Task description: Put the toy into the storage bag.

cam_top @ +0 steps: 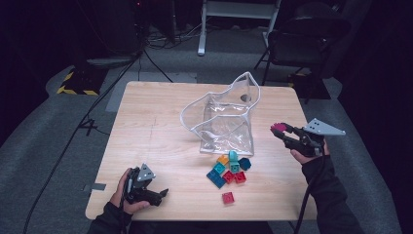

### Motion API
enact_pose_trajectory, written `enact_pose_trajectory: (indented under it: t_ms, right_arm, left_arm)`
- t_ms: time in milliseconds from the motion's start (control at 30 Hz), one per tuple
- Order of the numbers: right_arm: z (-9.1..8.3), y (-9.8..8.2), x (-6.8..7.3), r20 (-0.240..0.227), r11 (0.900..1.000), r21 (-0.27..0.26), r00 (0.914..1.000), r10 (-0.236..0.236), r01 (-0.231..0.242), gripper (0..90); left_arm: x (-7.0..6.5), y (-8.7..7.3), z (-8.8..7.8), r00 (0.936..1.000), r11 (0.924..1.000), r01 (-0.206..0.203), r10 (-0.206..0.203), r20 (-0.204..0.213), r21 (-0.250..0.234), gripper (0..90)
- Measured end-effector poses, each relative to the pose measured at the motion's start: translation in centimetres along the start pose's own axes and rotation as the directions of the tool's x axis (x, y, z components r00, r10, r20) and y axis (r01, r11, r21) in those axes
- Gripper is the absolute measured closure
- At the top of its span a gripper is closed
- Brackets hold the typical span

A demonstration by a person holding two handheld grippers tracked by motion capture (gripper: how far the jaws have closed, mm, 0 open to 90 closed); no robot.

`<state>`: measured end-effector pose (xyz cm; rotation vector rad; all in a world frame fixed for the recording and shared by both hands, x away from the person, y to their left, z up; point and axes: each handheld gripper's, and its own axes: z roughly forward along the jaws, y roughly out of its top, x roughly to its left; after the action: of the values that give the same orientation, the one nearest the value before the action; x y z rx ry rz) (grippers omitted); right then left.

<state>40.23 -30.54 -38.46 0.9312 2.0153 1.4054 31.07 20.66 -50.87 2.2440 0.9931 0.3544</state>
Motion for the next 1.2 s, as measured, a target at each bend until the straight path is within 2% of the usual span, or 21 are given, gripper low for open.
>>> enact_pose_trajectory:
  t_ms: [233,400,833,1000,1200]
  right_arm:
    - [0.7,2.1,0.1,-0.005,1.000,-0.024,0.9999,-0.014,0.014,59.3]
    - [1.3,4.3,0.5,-0.010,0.998,-0.049,0.9995,-0.030,0.029,59.3]
    - [1.9,7.5,1.5,-0.010,0.995,-0.086,0.9983,-0.058,0.057,59.3]
    - [2.4,9.1,2.1,-0.021,0.992,-0.102,0.9970,-0.074,0.072,59.3]
    - [3.2,9.9,2.7,-0.038,0.991,-0.108,0.9962,-0.079,0.074,59.3]
  left_arm:
    - [-0.1,-0.1,-0.1,0.9999,1.0000,0.004,-0.004,-0.010,0.000,0.5]
    - [-0.1,-0.1,-0.1,0.9999,1.0000,0.008,-0.008,-0.015,0.002,0.5]
    - [0.0,-0.1,-0.2,0.9999,1.0000,0.003,-0.003,-0.014,0.003,0.5]
    - [0.0,-0.1,-0.2,0.9999,1.0000,0.002,-0.002,-0.014,0.003,0.5]
    - [0.0,-0.1,-0.2,0.9999,1.0000,0.002,-0.002,-0.014,0.003,0.5]
